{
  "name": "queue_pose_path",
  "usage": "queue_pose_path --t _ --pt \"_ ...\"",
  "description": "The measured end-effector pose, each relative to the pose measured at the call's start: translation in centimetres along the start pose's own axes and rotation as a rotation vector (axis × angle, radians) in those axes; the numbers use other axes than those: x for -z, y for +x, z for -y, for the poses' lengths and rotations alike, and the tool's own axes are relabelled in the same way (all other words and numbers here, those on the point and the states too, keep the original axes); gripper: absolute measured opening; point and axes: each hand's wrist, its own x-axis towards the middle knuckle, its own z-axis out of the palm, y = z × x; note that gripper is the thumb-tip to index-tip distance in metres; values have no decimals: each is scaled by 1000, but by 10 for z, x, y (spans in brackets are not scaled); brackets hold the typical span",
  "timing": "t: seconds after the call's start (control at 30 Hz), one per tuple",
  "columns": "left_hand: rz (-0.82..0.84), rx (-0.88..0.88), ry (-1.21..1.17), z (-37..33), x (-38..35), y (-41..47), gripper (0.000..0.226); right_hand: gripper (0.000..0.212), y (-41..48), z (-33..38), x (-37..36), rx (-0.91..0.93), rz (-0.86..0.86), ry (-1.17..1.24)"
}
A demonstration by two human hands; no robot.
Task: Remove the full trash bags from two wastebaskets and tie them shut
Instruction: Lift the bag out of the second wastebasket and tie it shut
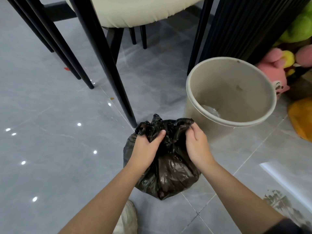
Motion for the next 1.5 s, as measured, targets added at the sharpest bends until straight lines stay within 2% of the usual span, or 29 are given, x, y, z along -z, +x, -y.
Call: queue_pose_path --t 0.07,0.13,0.2,0.23,0.27,0.3,0.37,0.4,0.5,0.57,0.67,0.8,0.87,1.07,1.23,1.5 --pt "-38 -20 17 4 3 2 24 32 -6 -12 13 27 123 43" --pt "-88 9 -26 3 4 4 20 54 -11 -25 22 72 251 19" --pt "-95 26 -69 -2 1 5 20 78 -13 -29 25 159 358 -186" --pt "-68 25 -87 -5 0 5 23 81 -12 -28 22 225 375 -336" --pt "-26 18 -78 -6 0 5 26 75 -10 -26 18 286 367 -449" --pt "22 14 -59 -8 0 6 28 58 -8 -23 11 325 342 -478" --pt "129 -12 77 -6 4 10 24 25 -3 -17 0 275 278 -333" --pt "168 -44 187 -5 9 14 19 22 -1 -12 -4 201 263 -227" --pt "221 -186 514 -12 32 29 9 27 4 -2 -8 57 197 15" --pt "255 -179 623 -25 48 34 4 27 9 4 -10 24 176 119" --pt "406 -147 650 -50 61 32 13 24 14 16 -15 2 220 216" --pt "497 -94 608 -72 64 33 4 28 19 23 -21 -12 328 286" --pt "542 -90 655 -80 65 37 9 28 20 26 -24 -45 372 330" --pt "616 -171 774 -89 64 45 14 29 13 36 -37 -41 509 334" --pt "626 -220 788 -90 55 47 19 30 12 33 -47 -65 512 411" --pt "668 -160 788 -92 63 50 21 28 7 26 -60 -143 560 432"
